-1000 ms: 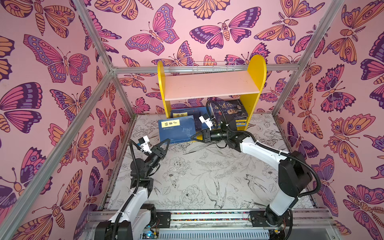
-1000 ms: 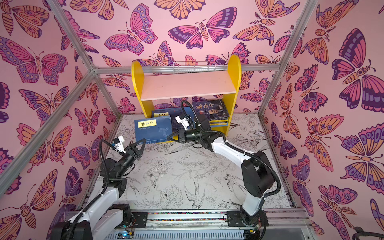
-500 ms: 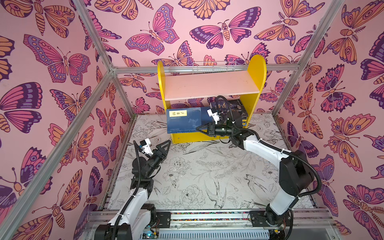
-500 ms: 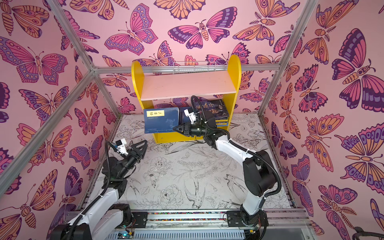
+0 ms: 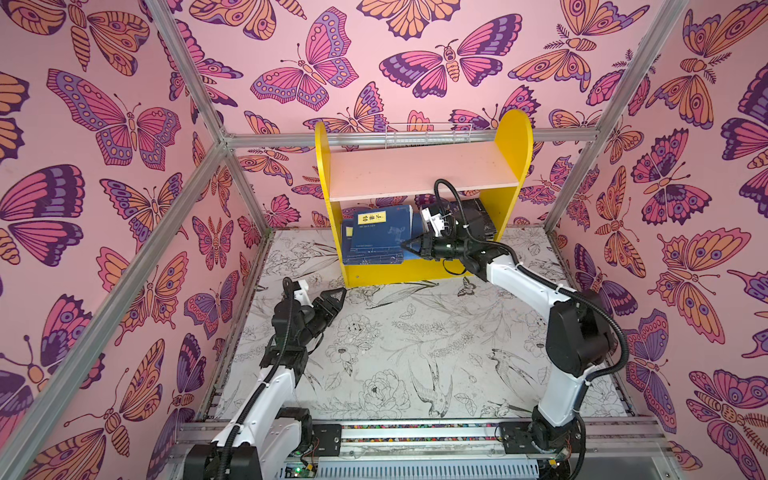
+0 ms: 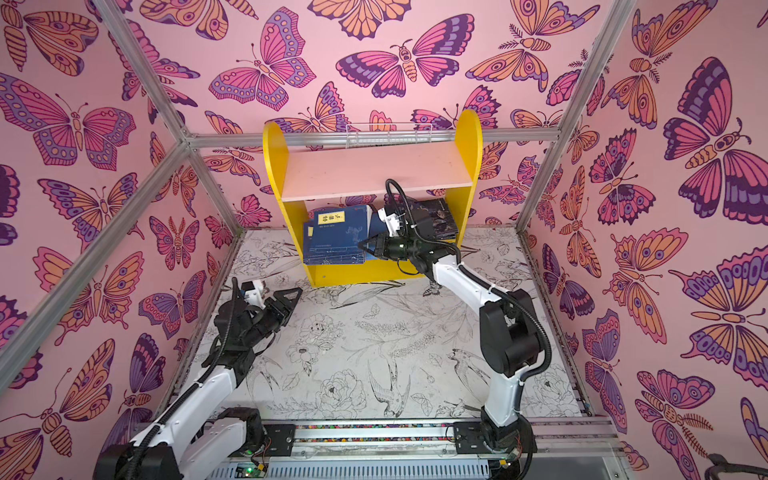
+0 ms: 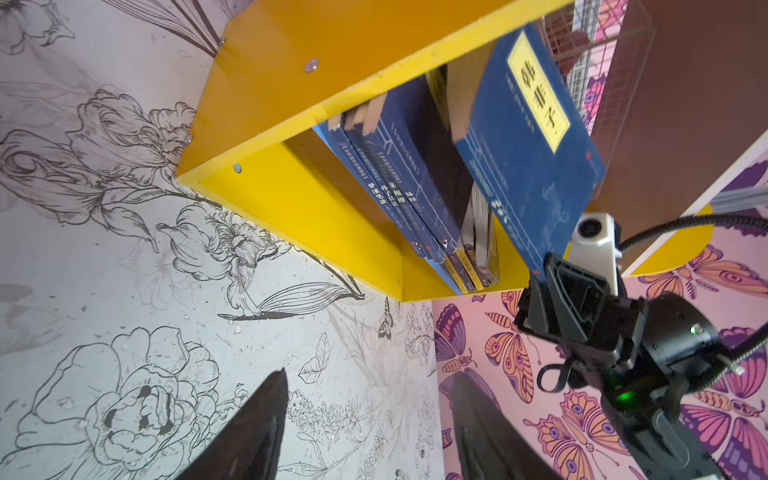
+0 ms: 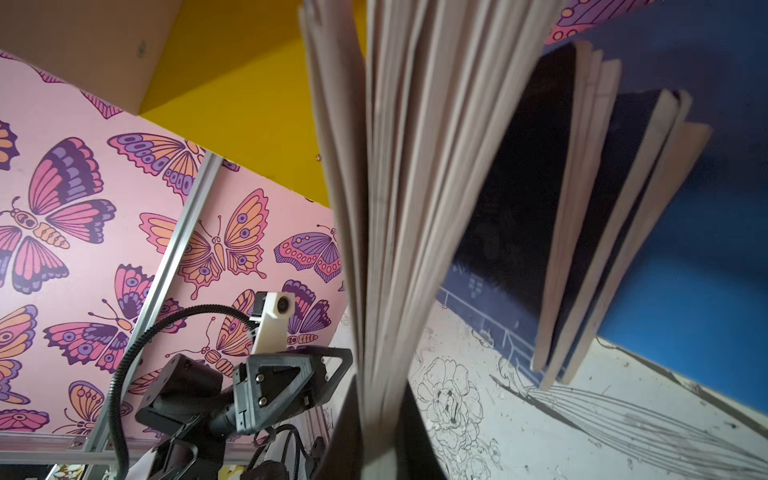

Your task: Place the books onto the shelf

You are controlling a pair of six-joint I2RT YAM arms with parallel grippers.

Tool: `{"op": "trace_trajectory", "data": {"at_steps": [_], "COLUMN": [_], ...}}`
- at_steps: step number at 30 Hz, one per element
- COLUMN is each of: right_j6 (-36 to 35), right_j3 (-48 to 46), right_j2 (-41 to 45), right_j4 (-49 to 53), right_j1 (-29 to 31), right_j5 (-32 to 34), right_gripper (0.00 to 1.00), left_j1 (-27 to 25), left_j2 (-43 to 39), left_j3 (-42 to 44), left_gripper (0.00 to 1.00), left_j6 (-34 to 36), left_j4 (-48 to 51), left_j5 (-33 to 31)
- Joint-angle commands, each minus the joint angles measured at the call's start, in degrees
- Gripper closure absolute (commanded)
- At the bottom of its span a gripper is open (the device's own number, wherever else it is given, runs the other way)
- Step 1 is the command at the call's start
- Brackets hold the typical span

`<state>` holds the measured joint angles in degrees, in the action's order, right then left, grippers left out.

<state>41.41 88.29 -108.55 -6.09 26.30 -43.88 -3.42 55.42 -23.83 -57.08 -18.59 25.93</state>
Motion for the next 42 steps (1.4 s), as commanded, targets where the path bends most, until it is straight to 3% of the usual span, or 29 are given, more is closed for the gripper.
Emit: {"op": "trace_trajectory", "data": {"at_steps": [1,9,25,34,42], "right_j6": [-1.9,-1.3,-4.6,-14.7,-22.7], "right_j3": [5.8,12.6,21.5,27.0,26.7], "right_j2": [-3.6,-10.1,-16.3,-13.9,-8.6], "right_j4": [1.8,6.9,18.7,32.9,40.6], "right_j1": [0.1,0.1,0.0,-0.1,-0.1], "right_j5": [-2.1,-6.8,-8.1,2.6,12.1], "right_gripper": [1.00,1.00,1.00,0.56,0.47], "left_j1": [-2.4,-8.5,-10.2,-11.5,-11.9], "left_j2": [2.4,13.4,31.8,35.4,36.2], "left_j3": [-3.0,-11.1,-25.2,-29.1,-29.3], "left_gripper": [0.35,0.38,0.47,0.52,0.52], "left_j6": [7.2,13.1,12.7,10.9,10.3], "left_j4": [5.3,6.2,0.9,0.8,0.8], "left_j5": [-3.8,-8.9,-11.4,-12.7,-13.3]}}
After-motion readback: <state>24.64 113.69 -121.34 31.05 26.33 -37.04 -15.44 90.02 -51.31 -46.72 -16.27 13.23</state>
